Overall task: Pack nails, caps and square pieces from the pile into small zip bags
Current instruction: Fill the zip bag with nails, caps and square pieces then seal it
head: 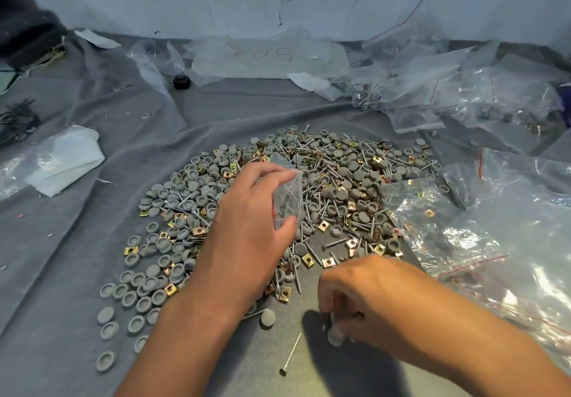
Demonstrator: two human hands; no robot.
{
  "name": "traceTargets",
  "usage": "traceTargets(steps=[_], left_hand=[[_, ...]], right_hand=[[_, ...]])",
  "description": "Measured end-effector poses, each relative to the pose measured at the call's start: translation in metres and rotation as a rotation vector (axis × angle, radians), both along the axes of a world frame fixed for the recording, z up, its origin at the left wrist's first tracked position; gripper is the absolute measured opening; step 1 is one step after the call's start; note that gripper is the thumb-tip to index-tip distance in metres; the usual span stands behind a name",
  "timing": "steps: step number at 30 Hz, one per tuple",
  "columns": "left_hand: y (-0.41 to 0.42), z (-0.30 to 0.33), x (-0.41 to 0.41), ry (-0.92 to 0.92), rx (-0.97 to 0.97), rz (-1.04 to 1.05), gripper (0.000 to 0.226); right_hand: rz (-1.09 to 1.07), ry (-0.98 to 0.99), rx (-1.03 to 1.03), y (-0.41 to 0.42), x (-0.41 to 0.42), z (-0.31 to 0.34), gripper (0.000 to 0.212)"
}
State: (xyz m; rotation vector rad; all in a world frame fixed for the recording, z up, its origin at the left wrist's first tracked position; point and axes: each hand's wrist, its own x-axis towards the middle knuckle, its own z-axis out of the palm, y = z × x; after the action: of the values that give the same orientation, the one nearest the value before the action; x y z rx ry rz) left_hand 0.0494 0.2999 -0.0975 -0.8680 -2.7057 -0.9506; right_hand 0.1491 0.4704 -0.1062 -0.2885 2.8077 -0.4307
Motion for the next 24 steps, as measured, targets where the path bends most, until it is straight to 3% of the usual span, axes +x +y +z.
traceTargets(steps=[2, 5, 7, 9, 14, 18, 22, 24], left_hand=[[0.001, -0.001, 0.000, 0.005, -0.005, -0.009, 0.064], [0.002, -0.002, 0.001, 0.010, 0.009, -0.034, 0.063], [0.004, -0.002, 0.002, 0.008, 0.014, -0.046, 0.063], [0.006, -0.003, 0.003, 0.013, 0.003, -0.058, 0.063], [0.005, -0.004, 0.000, 0.008, 0.022, -0.062, 0.059], [-0.004, 0.002, -0.005, 0.018, 0.087, 0.051, 0.061], [-0.011, 0.013, -0.009, 0.118, 0.206, 0.212, 0.057], [-0.013, 0.013, -0.010, 0.141, 0.178, 0.215, 0.057]], right_hand=[[-0.103, 0.122, -0.069, 0.006, -0.004, -0.001, 0.024], [-0.248, 0.574, -0.382, 0.006, -0.016, 0.004, 0.016], [-0.251, 0.840, -0.453, -0.002, -0.024, 0.006, 0.019], [-0.218, 0.939, -0.475, -0.009, -0.034, 0.003, 0.016], [-0.185, 0.855, -0.389, -0.014, -0.048, -0.006, 0.017], [-0.192, 0.868, -0.395, -0.011, -0.045, -0.006, 0.014], [-0.229, 0.344, -0.223, -0.017, -0.032, -0.018, 0.016], [-0.217, 0.241, -0.107, -0.022, -0.025, -0.027, 0.029]])
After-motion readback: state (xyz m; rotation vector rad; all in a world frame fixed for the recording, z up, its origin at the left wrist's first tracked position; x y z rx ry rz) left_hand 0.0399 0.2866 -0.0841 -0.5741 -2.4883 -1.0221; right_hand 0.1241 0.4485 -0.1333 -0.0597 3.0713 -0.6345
